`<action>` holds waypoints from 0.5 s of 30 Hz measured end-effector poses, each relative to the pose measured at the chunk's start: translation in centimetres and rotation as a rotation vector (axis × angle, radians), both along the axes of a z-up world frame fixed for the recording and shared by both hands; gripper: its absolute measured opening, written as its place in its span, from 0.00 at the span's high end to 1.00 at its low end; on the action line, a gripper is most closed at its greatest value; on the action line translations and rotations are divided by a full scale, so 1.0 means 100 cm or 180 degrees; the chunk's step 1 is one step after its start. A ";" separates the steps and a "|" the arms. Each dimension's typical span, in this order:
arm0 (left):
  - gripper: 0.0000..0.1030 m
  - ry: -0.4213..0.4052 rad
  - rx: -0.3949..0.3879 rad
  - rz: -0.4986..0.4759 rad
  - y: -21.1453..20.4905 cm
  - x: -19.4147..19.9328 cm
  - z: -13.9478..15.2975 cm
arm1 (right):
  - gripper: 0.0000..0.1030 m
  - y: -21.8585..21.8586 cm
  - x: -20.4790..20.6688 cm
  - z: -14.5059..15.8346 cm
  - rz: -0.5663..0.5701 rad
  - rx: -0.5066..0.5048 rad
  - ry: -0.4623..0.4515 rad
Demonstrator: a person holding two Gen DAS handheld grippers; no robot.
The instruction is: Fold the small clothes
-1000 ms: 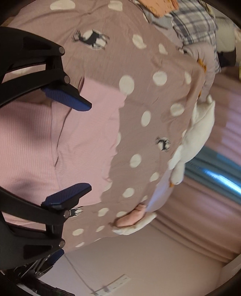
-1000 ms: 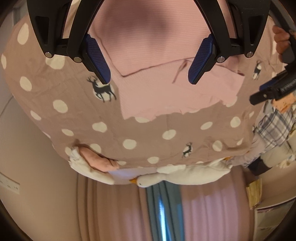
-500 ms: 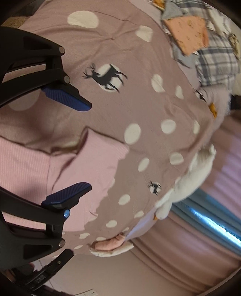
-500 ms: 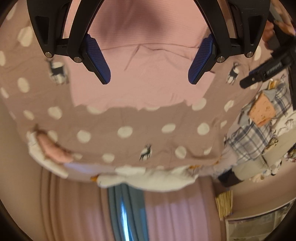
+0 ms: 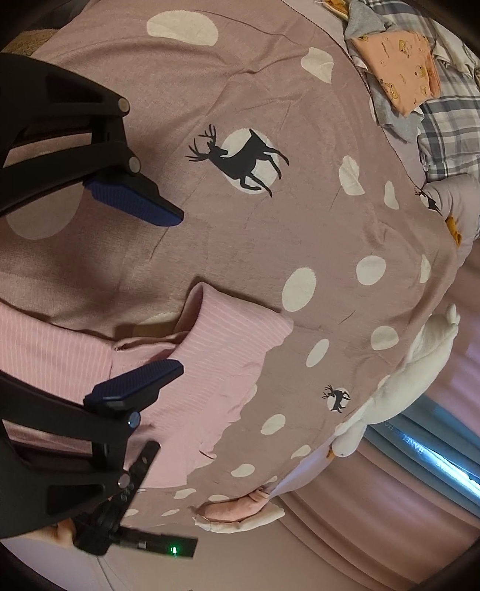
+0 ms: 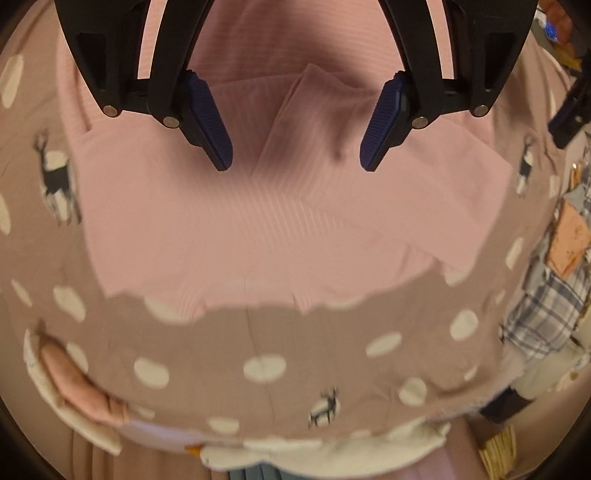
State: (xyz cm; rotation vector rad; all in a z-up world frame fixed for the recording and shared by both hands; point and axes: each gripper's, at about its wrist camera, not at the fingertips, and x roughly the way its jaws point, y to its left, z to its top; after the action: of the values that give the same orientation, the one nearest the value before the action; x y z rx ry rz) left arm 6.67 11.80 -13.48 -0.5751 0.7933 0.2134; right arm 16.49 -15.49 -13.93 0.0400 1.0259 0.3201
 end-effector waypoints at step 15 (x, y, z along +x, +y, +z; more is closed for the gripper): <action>0.28 0.0060 0.0034 -0.0038 -0.006 0.008 -0.003 | 0.91 0.009 -0.017 0.010 0.0224 -0.0104 -0.0141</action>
State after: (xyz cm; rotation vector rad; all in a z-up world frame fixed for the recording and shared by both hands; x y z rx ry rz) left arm 7.49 11.16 -13.80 -0.5587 0.8131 0.2124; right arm 14.83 -14.57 -12.94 -0.0327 0.9900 0.3666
